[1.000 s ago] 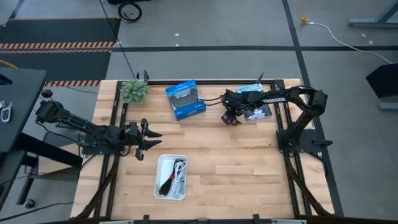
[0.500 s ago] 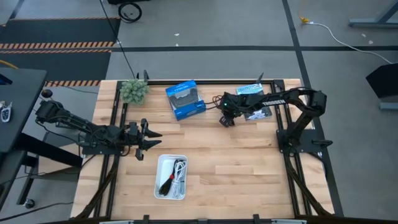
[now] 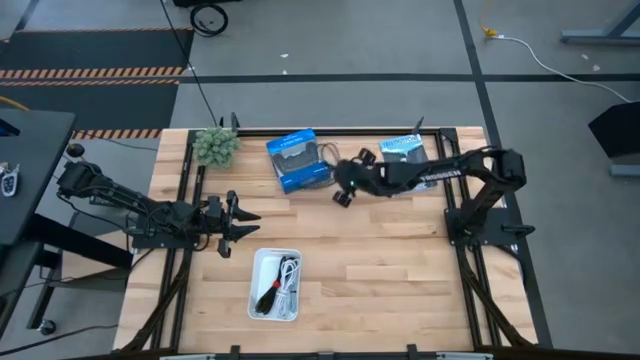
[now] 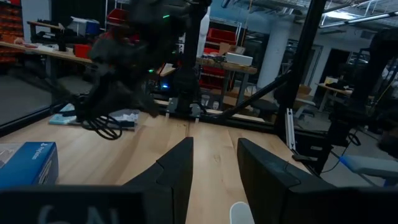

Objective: Pick and place USB-C Cables
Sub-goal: Put the black charger cable into the white bin

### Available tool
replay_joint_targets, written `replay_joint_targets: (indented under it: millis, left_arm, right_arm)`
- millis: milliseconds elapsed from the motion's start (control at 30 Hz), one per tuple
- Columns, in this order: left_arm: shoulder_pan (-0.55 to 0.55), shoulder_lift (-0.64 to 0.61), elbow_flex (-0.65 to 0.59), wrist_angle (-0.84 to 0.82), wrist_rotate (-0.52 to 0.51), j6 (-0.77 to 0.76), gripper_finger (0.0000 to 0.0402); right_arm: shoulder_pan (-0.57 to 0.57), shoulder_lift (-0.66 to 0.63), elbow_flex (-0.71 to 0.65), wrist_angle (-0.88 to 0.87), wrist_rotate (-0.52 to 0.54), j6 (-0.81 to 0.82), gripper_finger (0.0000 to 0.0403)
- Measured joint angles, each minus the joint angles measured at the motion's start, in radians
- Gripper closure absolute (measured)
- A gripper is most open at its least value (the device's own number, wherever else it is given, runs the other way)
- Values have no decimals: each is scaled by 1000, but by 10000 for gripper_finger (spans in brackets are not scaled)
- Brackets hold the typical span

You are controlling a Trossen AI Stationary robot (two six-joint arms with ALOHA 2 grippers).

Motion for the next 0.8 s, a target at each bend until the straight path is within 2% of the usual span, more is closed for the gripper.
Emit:
replay_joint_targets:
  millis: [133, 300, 433, 567, 800]
  left_arm:
    - [0, 0, 0, 0, 0, 0, 269]
    - [0, 0, 0, 0, 0, 0, 269]
    - [0, 0, 0, 0, 0, 0, 269]
    - [0, 0, 0, 0, 0, 0, 269]
    - [0, 0, 0, 0, 0, 0, 269]
  right_arm:
    - [109, 0, 0, 140, -8, -99, 312]
    - [246, 1, 0, 311, -17, -349, 312]
    - [318, 2, 0, 448, -24, -474, 312]
    - [379, 2, 0, 545, -23, -505, 310]
    - [478, 42, 42, 563, -2, -511, 308]
